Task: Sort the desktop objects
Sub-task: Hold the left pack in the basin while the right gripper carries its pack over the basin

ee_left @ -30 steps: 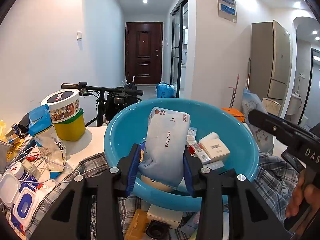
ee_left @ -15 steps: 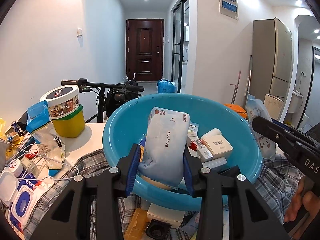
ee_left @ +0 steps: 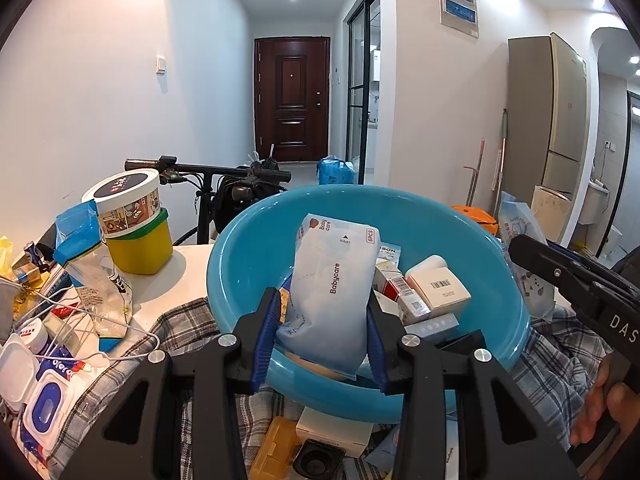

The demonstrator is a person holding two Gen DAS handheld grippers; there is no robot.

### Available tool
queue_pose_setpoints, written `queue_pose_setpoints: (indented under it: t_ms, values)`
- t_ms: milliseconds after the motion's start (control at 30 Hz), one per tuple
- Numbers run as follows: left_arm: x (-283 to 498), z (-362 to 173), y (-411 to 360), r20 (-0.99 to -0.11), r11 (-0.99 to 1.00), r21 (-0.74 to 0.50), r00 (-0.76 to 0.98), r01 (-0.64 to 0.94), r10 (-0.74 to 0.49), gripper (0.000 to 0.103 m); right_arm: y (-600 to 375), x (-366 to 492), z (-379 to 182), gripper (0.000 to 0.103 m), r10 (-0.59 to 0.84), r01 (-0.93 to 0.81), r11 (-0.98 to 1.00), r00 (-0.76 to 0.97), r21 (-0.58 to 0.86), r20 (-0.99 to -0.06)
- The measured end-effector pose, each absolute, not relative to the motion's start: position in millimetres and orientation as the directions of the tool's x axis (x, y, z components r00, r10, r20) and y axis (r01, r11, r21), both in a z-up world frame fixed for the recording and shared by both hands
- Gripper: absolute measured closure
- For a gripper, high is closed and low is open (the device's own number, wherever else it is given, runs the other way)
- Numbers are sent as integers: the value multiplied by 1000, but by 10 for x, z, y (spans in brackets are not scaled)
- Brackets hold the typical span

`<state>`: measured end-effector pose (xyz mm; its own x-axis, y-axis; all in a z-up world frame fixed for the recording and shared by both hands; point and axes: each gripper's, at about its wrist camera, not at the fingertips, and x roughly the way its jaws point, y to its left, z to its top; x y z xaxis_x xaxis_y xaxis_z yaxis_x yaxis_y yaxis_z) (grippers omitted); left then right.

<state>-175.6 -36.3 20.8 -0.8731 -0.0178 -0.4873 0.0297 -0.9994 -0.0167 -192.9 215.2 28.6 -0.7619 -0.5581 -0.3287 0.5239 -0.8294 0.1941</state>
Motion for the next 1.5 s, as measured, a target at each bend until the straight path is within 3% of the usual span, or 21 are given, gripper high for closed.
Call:
queue_pose_setpoints:
  t_ms: [1500]
  values:
    - [-1751,198,-297,-467,-999,4,-883,33,-31,62,2028,-1938,195,70,-526,511,-847,-765,146,-372]
